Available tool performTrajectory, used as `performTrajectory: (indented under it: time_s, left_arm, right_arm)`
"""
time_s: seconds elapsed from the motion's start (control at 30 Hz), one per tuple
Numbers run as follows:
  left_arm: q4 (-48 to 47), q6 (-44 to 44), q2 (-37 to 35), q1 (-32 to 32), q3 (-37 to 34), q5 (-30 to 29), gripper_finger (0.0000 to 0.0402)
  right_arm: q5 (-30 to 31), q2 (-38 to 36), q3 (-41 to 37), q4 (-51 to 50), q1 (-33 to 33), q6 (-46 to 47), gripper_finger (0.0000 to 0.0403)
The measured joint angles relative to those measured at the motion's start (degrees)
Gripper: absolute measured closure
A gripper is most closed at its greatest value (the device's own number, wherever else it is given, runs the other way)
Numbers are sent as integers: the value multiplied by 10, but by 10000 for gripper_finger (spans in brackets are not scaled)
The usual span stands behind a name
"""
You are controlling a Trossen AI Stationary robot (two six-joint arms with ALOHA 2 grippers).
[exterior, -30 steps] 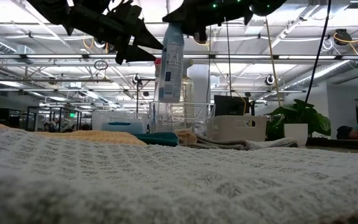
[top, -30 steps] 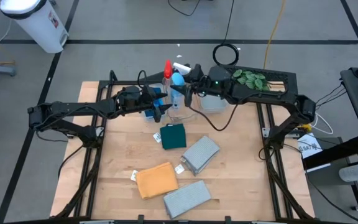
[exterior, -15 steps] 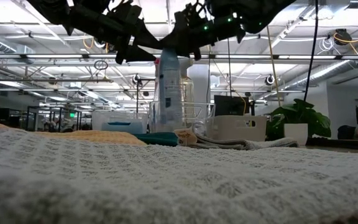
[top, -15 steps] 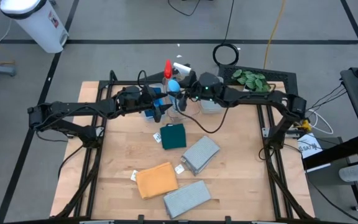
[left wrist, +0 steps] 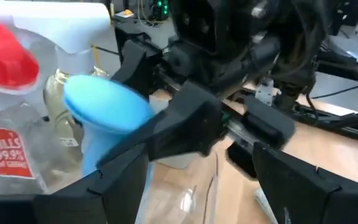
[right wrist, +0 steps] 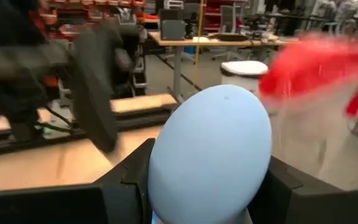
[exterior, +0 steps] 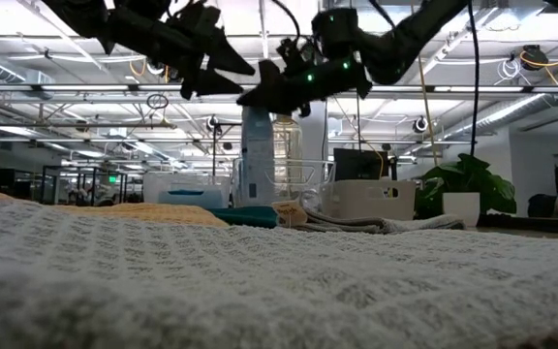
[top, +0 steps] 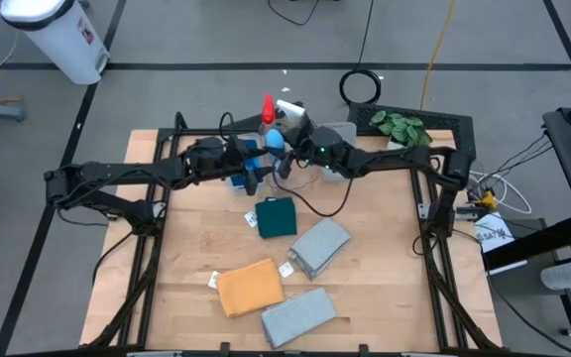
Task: Pick & Place Kitchen Items
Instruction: Put the blue air freshener spray bottle into the transparent bin, then put the gray microfiber cloth into the gray bin
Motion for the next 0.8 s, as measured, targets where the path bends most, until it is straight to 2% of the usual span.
performTrajectory:
  time_s: [0.13,0.3,0.57,0.8]
  left_arm:
    - [-2,3,1,0,0,-2,114]
    - [3,3,1,0,-1,-2,115]
    - [4,3,1,0,-1,-4,114]
    - [4,3,1,0,-1,-4,114]
  right_arm:
    - [26,-1,-40,63,0,3,242]
    - [22,-3,-69,88,-1,1,236]
    - [21,0,-74,89,1,-14,136]
    - [20,-22,-74,69,1,-21,95]
